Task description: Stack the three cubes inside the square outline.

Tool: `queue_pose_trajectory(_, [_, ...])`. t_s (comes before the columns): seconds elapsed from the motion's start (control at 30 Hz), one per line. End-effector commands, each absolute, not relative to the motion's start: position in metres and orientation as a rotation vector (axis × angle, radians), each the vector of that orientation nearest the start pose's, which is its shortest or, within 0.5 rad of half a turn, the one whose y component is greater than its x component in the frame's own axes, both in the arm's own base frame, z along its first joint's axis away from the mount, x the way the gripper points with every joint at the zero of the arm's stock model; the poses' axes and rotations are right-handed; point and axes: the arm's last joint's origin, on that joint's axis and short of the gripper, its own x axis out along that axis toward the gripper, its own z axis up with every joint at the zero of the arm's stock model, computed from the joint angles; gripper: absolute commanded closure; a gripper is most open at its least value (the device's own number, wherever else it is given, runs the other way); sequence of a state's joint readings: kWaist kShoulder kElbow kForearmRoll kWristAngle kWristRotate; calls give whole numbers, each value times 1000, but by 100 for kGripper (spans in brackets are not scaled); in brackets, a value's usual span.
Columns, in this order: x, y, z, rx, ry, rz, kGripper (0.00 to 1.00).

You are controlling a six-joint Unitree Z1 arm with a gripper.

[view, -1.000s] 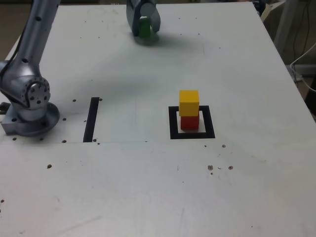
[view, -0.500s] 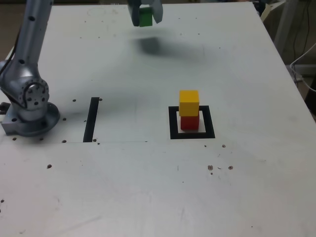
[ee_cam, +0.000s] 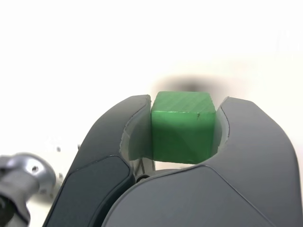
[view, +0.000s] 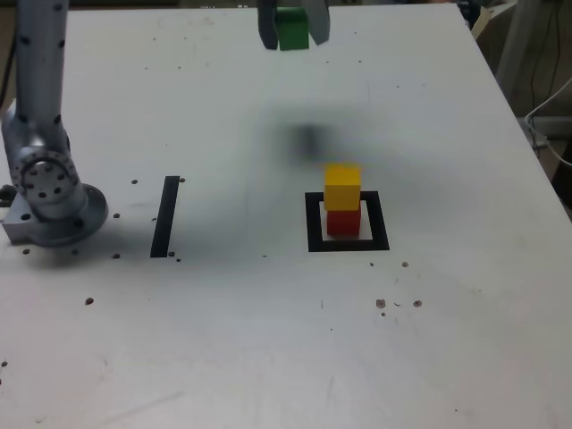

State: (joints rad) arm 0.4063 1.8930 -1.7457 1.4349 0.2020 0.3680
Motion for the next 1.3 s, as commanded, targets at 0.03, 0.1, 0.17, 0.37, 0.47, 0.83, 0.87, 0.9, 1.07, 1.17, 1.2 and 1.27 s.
queue_pose_trajectory(0.03, [301, 117, 348, 116, 1636, 136, 74])
queue_pose_trajectory(0.1, [301, 101, 351, 117, 1625, 112, 74])
queue_pose_trajectory(0.17, [302, 86, 355, 123, 1614, 96, 74])
queue_pose_trajectory(0.37, [304, 41, 363, 148, 1583, 72, 74])
queue_pose_trajectory(0.47, [303, 22, 364, 162, 1581, 68, 74])
queue_pose_trajectory(0.83, [306, -39, 351, 217, 1604, 76, 74])
queue_pose_trajectory(0.87, [307, -44, 349, 220, 1606, 78, 74])
queue_pose_trajectory(0.9, [308, -49, 347, 222, 1608, 79, 74])
queue_pose_trajectory(1.07, [319, -70, 337, 223, 1623, 88, 74])
queue_pose_trajectory(1.17, [327, -76, 330, 215, 1637, 94, 74])
queue_pose_trajectory(1.2, [330, -77, 328, 213, 1640, 97, 74])
queue_pose_trajectory(1.27, [334, -79, 325, 211, 1644, 103, 74])
